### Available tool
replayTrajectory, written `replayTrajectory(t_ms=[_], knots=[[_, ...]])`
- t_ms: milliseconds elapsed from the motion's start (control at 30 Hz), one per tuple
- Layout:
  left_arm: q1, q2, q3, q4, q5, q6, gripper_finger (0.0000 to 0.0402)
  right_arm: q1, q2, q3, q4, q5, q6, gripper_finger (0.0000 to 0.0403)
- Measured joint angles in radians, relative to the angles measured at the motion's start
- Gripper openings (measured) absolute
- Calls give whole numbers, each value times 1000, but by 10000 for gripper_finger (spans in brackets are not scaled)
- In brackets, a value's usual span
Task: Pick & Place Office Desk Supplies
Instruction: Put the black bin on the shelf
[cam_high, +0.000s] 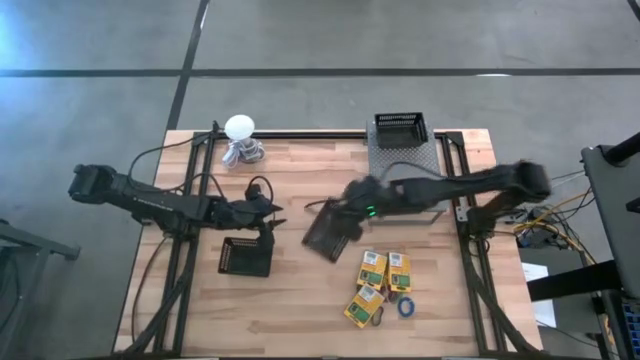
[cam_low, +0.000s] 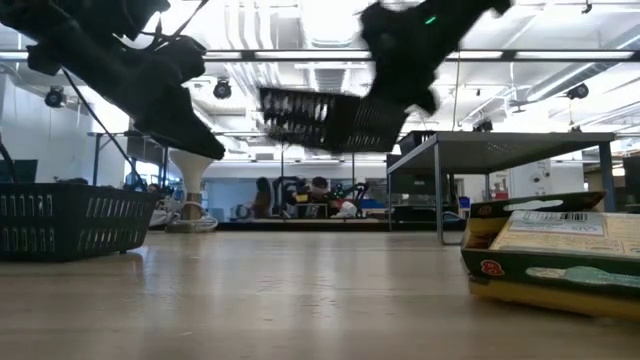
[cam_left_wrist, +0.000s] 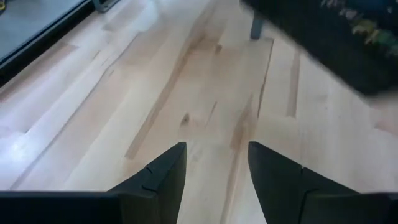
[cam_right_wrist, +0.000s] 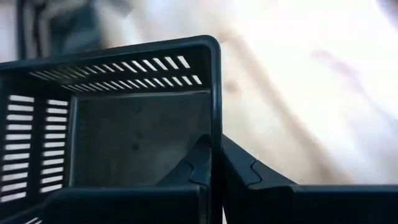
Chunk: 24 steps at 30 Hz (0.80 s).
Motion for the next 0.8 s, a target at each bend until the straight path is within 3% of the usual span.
replayTrajectory(t_ms=[167,333,500,800], knots=[[-3,0,-36,83,0,-1,177,-3,-276,-93,-146,173,179,9],[-3,0,-42,101,0,6,177,-20,-488,-118,-421,299,393,9],[-3,0,-43,101,0,7,177,-76,-626,-151,-599,327,568,9],[-4,0,-43,99,0,7,177,-202,-739,-224,-667,344,687,9]])
